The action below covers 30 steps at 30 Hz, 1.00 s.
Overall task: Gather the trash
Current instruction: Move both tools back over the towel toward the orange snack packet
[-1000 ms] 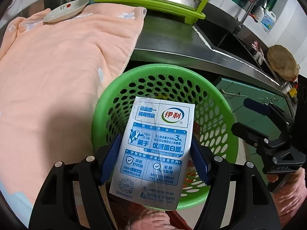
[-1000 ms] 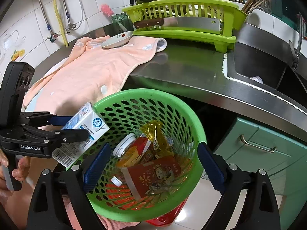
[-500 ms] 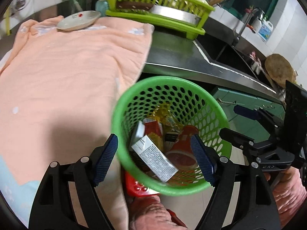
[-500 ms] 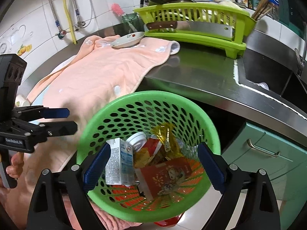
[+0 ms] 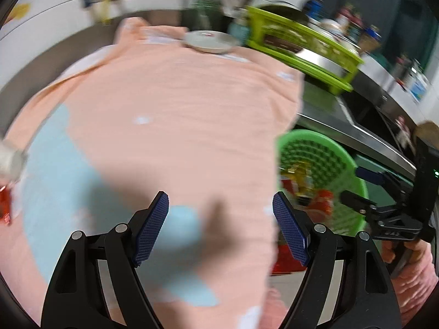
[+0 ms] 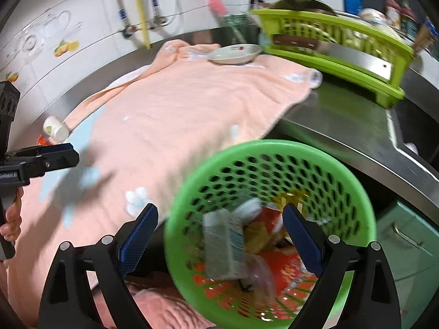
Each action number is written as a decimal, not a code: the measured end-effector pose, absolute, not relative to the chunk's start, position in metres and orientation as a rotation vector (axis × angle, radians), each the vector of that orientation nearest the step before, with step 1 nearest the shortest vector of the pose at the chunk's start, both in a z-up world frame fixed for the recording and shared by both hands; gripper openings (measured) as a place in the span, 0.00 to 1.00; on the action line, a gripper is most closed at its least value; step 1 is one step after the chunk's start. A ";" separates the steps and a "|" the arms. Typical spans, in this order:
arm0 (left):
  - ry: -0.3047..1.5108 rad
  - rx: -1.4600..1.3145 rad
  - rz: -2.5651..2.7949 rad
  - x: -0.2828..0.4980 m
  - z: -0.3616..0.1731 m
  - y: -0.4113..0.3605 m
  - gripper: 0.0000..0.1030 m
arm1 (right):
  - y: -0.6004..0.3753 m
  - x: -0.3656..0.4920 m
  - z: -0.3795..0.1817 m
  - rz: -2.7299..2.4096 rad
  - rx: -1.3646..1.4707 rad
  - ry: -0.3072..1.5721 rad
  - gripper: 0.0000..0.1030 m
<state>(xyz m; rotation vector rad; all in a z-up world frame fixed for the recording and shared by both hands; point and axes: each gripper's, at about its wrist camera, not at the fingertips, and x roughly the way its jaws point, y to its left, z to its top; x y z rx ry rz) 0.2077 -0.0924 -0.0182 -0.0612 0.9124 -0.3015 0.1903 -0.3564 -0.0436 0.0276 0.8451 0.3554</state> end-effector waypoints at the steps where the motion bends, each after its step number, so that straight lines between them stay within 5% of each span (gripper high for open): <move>1: 0.909 -0.076 -0.267 0.206 -0.017 -0.078 0.75 | -0.347 0.192 -0.042 0.373 0.017 0.842 0.86; 14: 0.852 -0.264 0.069 0.160 0.001 0.091 0.75 | -0.222 0.215 -0.023 0.599 -0.095 0.821 0.86; 30: 0.833 -0.395 0.267 0.116 -0.010 0.198 0.75 | -0.054 0.242 -0.012 0.861 -0.216 0.787 0.86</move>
